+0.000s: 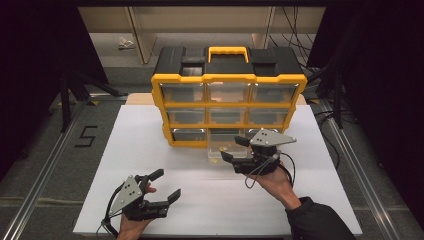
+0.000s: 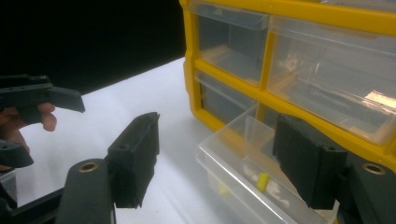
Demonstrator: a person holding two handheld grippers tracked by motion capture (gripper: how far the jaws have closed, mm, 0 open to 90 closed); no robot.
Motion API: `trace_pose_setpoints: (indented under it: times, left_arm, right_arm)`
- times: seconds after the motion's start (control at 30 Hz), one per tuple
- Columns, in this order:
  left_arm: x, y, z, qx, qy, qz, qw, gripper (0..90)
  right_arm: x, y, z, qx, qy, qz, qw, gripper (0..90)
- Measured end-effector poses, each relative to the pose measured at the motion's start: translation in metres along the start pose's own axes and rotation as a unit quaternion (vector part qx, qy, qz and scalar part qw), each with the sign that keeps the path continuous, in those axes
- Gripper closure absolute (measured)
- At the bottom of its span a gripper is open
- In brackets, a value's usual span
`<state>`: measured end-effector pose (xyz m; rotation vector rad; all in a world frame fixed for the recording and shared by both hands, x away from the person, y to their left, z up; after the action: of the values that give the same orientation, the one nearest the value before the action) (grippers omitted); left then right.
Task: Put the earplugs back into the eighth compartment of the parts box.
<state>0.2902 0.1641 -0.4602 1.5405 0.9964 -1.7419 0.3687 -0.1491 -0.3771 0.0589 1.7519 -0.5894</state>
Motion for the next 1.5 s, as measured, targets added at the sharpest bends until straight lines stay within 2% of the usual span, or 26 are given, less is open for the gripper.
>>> trace_pose_setpoints:
  times: [0.3, 0.73, 1.1, 1.5]
  left_arm:
    - [0.000, 0.000, 0.000, 0.003, -0.005, 0.001, 1.0000, 16.1]
    - [0.000, 0.000, 0.000, 0.004, -0.008, 0.000, 1.0000, 16.0]
    - [0.000, 0.000, 0.000, 0.002, -0.006, 0.001, 1.0000, 16.0]
    - [0.000, 0.000, 0.000, 0.002, -0.006, 0.001, 1.0000, 16.0]
  right_arm:
    - [0.009, -0.013, -0.007, -0.009, 0.003, 0.025, 0.9996, 31.2]
    - [0.026, -0.025, -0.015, -0.019, 0.003, 0.049, 0.9986, 30.1]
    - [0.036, -0.034, -0.021, -0.016, 0.002, 0.067, 0.9976, 28.4]
    - [0.061, -0.051, -0.024, -0.005, 0.016, 0.076, 0.9970, 26.8]
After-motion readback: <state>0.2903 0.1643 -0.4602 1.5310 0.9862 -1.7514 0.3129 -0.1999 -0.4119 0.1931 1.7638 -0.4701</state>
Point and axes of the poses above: each handheld gripper's, and its own axes: y roughly forward along the jaws, x roughly out of its underside, z roughly to its right, the point moved 2 cm from there along y, roughly forward along the jaws, and after that the axes turned 15 degrees about -x, right-handed, at the moved point
